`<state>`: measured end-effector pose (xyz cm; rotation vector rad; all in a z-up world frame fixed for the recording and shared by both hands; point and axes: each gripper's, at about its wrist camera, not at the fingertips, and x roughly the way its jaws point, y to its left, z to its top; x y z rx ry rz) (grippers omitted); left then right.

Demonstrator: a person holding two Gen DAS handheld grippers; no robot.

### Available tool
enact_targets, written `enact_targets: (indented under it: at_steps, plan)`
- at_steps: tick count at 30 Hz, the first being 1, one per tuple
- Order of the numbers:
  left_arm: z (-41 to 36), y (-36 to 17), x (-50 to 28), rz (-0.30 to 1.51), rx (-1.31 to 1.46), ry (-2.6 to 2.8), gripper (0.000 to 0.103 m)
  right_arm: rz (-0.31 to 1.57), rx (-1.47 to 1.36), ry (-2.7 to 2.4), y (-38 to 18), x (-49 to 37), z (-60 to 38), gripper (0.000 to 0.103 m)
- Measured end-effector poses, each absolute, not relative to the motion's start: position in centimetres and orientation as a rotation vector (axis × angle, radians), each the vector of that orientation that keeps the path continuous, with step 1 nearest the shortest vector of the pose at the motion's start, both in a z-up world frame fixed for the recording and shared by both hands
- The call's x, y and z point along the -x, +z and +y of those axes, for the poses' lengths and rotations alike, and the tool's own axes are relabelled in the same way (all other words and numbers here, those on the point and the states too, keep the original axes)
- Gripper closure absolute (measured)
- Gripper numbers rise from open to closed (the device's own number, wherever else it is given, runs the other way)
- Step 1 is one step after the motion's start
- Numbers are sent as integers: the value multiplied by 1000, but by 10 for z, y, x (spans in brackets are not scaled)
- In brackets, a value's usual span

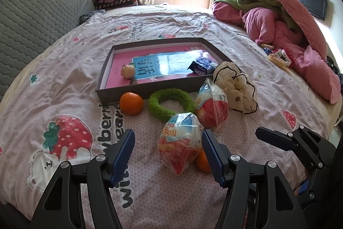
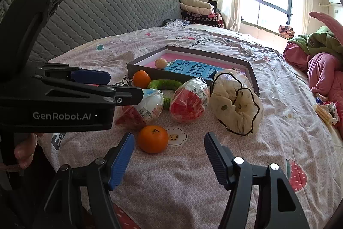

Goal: Organize objects
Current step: 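Approach the orange with the right tool while the left tool approaches the wrapped egg toy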

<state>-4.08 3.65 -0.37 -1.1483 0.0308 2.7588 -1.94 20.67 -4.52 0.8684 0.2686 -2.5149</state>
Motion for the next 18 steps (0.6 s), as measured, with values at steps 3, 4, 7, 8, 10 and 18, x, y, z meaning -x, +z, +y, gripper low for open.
enact_targets:
  at_steps: [3,4,7,8,10,18]
  plan:
    - [38,-6,41,32,1166,2749,37,264,-874,-2513,-46,19,206,36]
    - [38,-7,41,34,1170,2746,37,261,-877,-2512,-46,19,206,36]
    - [39,-9,41,37,1183,2737,37,261,-885,-2507,-48,19,205,36]
    - [40,-9,41,37,1184,2736,37,261,-886,-2506,-49,19,205,36]
    - [40,-10,41,42,1185,2734,37,260,-890,-2501,-50,20,205,36]
    - [41,-16,43,37,1204,2719,37,249,-907,-2490,-53,22,205,36]
